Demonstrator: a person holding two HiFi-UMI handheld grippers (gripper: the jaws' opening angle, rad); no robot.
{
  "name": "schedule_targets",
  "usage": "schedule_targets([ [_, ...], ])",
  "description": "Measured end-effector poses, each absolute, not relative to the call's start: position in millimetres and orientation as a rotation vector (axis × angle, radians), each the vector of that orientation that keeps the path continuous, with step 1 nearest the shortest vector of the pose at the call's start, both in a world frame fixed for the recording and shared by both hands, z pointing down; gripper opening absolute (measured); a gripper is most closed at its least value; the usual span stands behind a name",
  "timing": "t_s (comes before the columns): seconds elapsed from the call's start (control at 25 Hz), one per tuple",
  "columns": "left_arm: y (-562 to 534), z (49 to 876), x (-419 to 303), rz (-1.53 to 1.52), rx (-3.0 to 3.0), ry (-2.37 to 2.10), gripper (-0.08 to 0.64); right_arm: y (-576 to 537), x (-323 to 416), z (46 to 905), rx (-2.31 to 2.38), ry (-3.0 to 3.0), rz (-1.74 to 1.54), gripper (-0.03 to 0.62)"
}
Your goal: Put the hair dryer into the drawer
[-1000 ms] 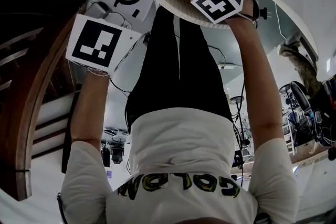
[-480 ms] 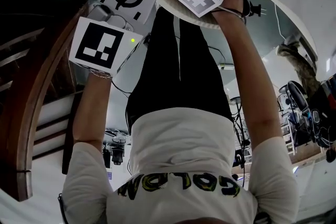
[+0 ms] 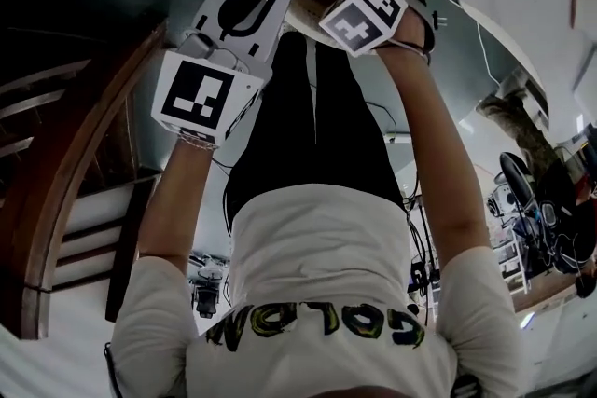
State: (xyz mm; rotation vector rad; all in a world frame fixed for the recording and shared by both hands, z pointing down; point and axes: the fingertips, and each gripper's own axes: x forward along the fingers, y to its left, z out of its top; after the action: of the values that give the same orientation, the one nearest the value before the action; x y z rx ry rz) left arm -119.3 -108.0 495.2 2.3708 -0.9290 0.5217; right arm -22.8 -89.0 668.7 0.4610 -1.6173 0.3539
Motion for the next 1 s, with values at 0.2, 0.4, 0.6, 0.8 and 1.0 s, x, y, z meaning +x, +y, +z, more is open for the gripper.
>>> schedule_targets([
  [0.2, -126.5, 474.5, 10.6, 0.490, 2.389, -0.951, 0.011, -95.9, 101.3, 633.5, 0.478, -1.717, 0.423, 0.281],
  [0.4, -138.8, 445.8, 82.5, 0.447, 2.387, -1.003, 0.011, -122.1, 184.8, 571.0, 0.694, -1.860, 0.402, 0.214],
  [0.6, -131.9, 366.5, 86.3, 0.351, 2.432, -1.079, 0.011, -130.2, 205.3, 464.1, 0.966, -2.003, 0.377, 0.152],
  [0.8, -128.2, 283.0, 95.2, 0.242, 2.500, -1.138, 0.011, -134.2, 212.3, 338.9, 1.164, -2.247, 0.382, 0.103],
  [1.0, -115.6, 205.9, 101.2, 0.150, 2.559, -1.181, 0.011, -117.5, 215.1, 236.0, 1.264, -2.391, 0.305, 0.074],
])
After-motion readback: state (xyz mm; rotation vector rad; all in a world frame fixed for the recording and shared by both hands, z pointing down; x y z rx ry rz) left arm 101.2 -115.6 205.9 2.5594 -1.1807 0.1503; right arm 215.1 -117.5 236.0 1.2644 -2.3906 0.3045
